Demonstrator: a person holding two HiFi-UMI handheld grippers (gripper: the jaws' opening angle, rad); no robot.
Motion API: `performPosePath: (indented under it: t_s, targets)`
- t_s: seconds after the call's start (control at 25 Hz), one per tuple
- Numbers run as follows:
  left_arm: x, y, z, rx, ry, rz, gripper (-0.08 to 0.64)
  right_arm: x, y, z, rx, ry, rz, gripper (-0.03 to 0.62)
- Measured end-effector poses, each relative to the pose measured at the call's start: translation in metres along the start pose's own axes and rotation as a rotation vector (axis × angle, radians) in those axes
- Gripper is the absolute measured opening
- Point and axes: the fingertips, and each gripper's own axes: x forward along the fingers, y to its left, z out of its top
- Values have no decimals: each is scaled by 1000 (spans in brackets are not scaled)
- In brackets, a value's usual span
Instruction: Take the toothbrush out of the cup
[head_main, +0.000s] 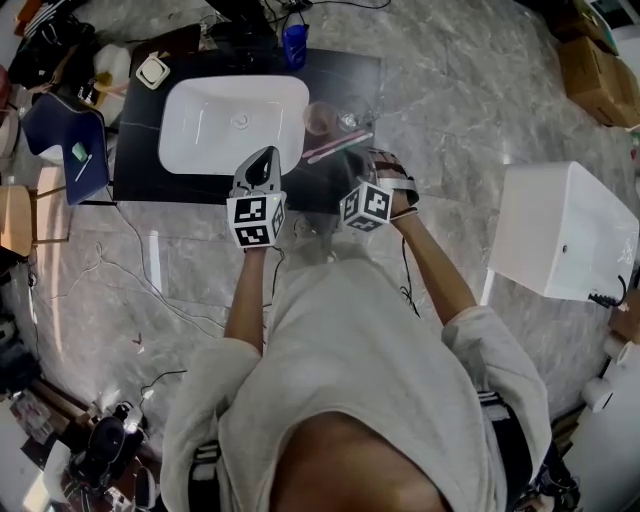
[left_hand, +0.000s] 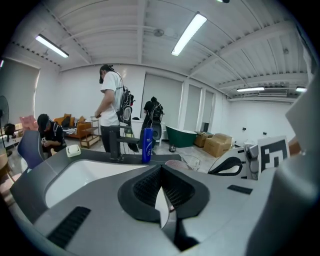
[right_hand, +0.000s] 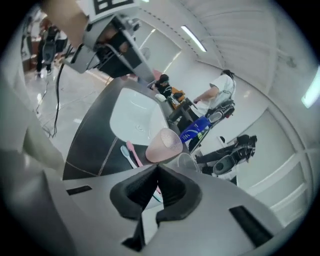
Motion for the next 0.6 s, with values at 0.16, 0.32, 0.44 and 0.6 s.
performPosePath:
  t_s: [0.16,0.32,0.44,0.6]
  targets:
    - [-3,-3,8,18,-9,0,26,-8,-19,-4,398,-34,44,14]
    - [-3,-5,16,37,-22,0,26,-16,-45,-14,795,-106,61,14]
    - [-5,-5,22,43,-33,1,26,-25,-64,-20,958,-175,33,14]
    - [-8,-7,33,40,-50,7,26,-42,-90,-18,1028,-256,-21,14]
